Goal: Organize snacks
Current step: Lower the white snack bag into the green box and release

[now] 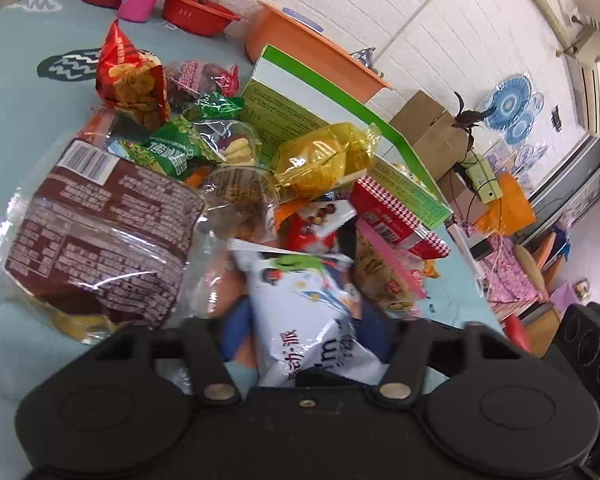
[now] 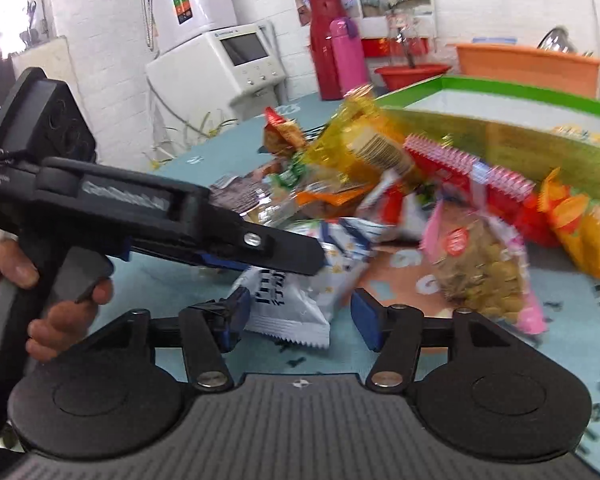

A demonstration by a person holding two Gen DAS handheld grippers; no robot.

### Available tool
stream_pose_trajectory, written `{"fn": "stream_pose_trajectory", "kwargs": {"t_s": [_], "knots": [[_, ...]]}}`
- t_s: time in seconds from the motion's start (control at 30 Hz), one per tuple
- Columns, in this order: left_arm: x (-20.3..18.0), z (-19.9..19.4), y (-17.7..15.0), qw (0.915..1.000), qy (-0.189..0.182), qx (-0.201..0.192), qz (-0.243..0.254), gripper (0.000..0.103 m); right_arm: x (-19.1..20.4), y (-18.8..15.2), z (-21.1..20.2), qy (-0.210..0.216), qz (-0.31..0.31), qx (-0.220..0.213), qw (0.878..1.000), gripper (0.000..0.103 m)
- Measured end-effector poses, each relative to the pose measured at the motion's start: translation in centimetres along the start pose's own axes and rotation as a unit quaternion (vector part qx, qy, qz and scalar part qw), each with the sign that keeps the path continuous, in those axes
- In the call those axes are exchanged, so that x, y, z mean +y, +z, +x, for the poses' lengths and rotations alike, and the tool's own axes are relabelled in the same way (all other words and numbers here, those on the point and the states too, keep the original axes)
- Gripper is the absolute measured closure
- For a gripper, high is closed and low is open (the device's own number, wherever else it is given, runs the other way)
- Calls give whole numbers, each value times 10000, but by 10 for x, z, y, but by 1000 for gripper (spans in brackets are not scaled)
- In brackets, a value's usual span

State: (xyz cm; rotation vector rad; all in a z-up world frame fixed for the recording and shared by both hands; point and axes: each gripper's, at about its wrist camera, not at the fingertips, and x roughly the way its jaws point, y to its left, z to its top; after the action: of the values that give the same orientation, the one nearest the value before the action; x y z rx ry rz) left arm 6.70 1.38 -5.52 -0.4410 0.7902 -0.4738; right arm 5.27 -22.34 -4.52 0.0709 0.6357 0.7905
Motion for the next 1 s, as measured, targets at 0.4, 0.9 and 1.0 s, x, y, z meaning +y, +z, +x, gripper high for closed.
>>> {"fn": "stream_pose_trajectory", "kwargs": {"t_s": [0.4, 0.9, 1.0], "knots": [[-46, -30, 8, 9973, -343, -326, 559, 41, 18, 15, -55, -261, -487, -410, 9976, 29], [-92, 44, 105, 9908, -502, -438, 1174, 39, -44, 76, -47, -1211, -547, -1273, 9829, 32], [-92, 66, 123, 9915, -480, -320, 1164, 39, -62, 86, -36, -1320, -467, -1297, 9816, 32]]}}
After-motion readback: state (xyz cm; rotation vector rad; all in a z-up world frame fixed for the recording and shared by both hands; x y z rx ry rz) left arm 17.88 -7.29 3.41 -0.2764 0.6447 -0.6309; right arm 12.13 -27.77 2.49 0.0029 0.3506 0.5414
